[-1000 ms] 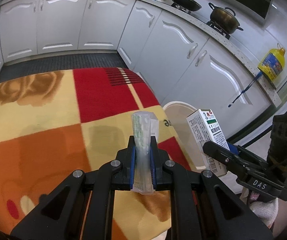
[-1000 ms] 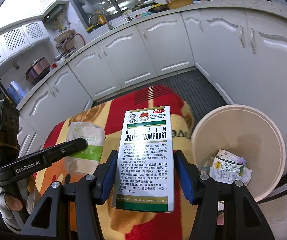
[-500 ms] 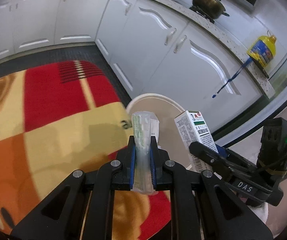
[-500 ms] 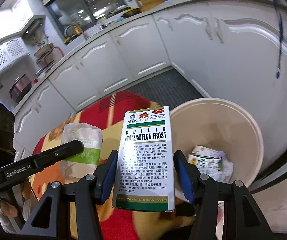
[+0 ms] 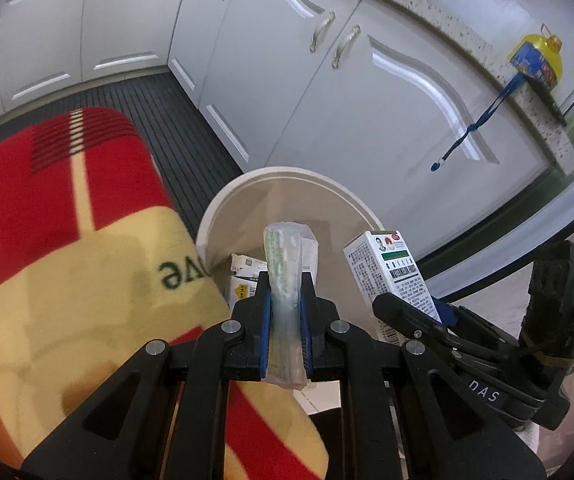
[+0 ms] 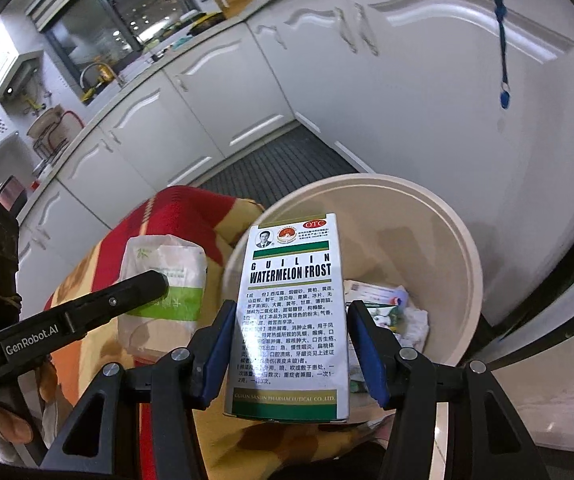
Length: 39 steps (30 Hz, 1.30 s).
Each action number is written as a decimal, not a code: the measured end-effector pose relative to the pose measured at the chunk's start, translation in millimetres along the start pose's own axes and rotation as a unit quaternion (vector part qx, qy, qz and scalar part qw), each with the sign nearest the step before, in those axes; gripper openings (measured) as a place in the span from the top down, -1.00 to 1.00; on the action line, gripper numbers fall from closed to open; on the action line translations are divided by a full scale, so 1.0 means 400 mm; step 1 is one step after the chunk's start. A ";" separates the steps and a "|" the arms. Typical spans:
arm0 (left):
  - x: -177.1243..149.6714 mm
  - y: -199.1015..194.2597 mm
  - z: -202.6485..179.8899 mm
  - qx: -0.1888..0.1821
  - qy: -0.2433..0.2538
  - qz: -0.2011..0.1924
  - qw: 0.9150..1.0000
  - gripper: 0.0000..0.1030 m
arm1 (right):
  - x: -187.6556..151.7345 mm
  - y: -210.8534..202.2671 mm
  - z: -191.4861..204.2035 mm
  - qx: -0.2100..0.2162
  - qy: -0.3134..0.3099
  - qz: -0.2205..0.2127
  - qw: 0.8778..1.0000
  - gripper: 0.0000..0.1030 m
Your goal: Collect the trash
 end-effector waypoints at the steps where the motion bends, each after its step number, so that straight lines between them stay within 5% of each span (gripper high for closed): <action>1: 0.001 0.009 0.000 0.002 0.001 0.002 1.000 0.81 | -0.001 0.005 -0.005 -0.003 0.001 0.001 1.000 -0.05; 12: -0.002 0.052 0.006 0.025 0.013 0.009 1.000 0.76 | -0.006 0.044 -0.032 -0.037 -0.003 0.009 0.999 -0.13; 16: -0.004 0.050 0.009 0.029 0.015 0.005 0.999 0.08 | -0.012 0.045 -0.030 -0.036 0.002 0.011 0.999 -0.27; 21: -0.006 0.025 0.009 0.030 0.021 -0.009 0.999 -0.12 | -0.020 0.030 -0.019 -0.034 0.001 0.007 0.999 -0.29; 39: -0.062 -0.163 0.014 0.099 0.048 -0.098 0.989 -0.17 | -0.050 -0.108 0.083 -0.054 -0.030 -0.077 0.995 -0.56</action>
Point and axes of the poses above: each gripper's, at about its wrist camera, not at the fingertips, and y roughly the way its jaws point, z to its left, x to its top, the point moved 4 cm from there along y, roughly the way its jaws point, and after that the axes turned 10 degrees about -x, right-handed, at the moved point
